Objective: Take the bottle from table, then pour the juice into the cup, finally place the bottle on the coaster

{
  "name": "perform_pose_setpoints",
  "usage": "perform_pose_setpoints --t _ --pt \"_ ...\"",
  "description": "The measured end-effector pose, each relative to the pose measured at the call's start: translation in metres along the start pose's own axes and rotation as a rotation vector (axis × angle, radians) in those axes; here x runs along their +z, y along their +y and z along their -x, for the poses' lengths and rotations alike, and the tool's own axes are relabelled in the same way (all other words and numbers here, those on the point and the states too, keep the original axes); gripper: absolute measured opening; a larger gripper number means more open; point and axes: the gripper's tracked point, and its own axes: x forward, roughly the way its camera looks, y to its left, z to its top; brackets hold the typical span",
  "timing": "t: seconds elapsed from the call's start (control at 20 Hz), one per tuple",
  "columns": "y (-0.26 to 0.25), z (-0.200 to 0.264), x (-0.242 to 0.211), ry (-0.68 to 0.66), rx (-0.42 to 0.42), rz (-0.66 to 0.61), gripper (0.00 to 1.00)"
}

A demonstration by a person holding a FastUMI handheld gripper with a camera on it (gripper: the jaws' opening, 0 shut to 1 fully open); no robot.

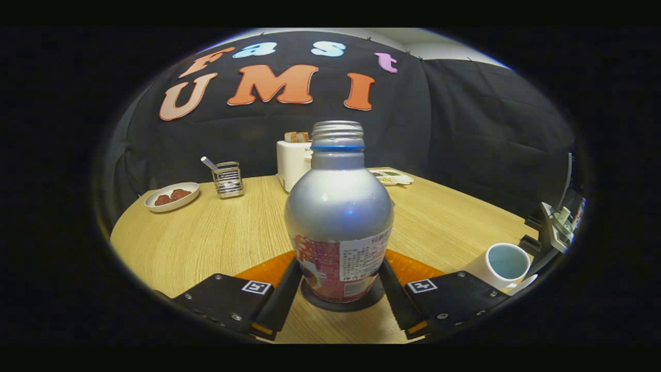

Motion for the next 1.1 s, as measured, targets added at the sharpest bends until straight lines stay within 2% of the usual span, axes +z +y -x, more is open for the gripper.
perform_pose_setpoints --t 0.2,0.45,0.75,1.1 --pt "-0.003 0.007 0.008 -0.02 -0.002 0.023 0.97" --pt "-0.015 0.032 0.018 -0.043 -0.015 0.03 0.98" --pt "-0.022 0.081 0.042 -0.111 0.021 0.025 0.99" --pt "0.009 0.148 0.059 -0.176 0.186 0.017 0.99"
